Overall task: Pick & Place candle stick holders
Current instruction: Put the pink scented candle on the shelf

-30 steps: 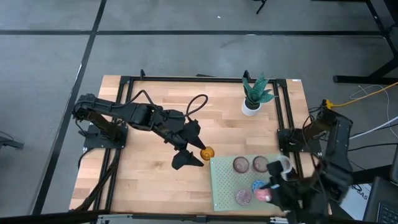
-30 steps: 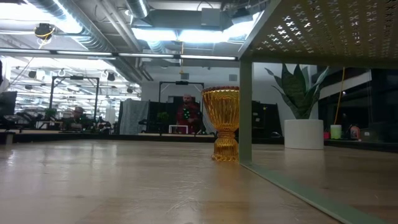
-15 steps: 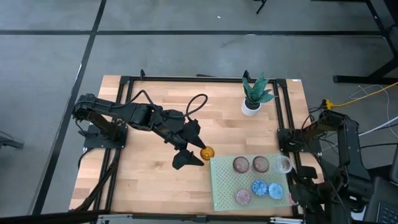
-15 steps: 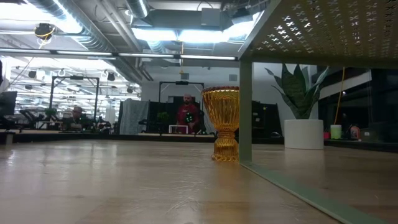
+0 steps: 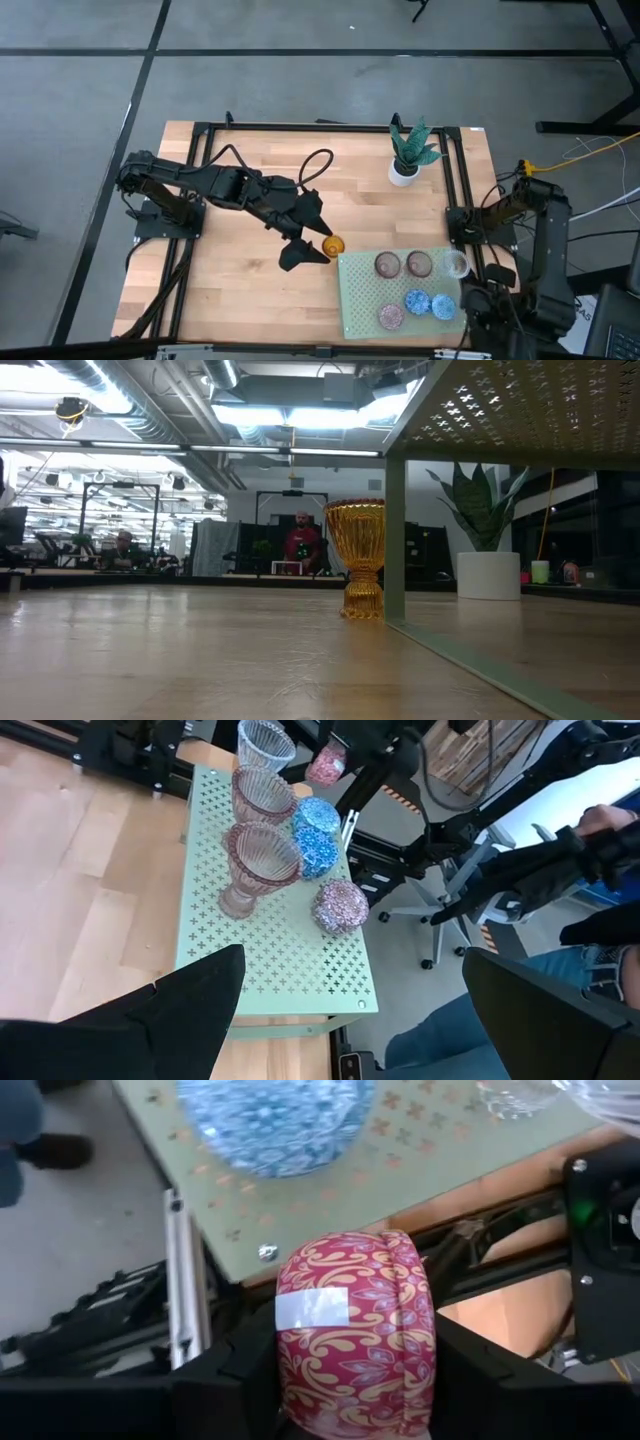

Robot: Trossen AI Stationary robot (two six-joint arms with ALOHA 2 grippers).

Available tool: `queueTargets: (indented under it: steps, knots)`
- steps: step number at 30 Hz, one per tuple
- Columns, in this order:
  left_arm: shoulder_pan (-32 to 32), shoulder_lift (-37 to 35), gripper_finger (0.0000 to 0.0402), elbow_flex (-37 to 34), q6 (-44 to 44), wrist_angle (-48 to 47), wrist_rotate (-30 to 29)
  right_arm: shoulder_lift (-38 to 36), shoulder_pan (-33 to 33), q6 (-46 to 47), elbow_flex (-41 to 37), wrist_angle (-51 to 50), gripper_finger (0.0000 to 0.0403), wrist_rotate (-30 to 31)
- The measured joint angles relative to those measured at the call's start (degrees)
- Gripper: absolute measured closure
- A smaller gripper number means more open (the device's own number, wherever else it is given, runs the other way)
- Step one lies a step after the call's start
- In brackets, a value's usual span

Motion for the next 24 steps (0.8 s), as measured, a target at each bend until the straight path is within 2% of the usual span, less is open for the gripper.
queueTargets:
  steps: [10, 24]
  knots:
    - [0.0, 0.0, 0.0029, -0.02, 0.01, 0.0, 0.0, 0.0, -2.62, -4.56, -4.88, 6.89, 0.0226, 2.53]
    - [0.0, 0.0, 0.0029, -0.01, 0.46, 0.0, 0.02, 0.0, -6.72, -12.21, -5.27, 7.52, 0.022, 7.34]
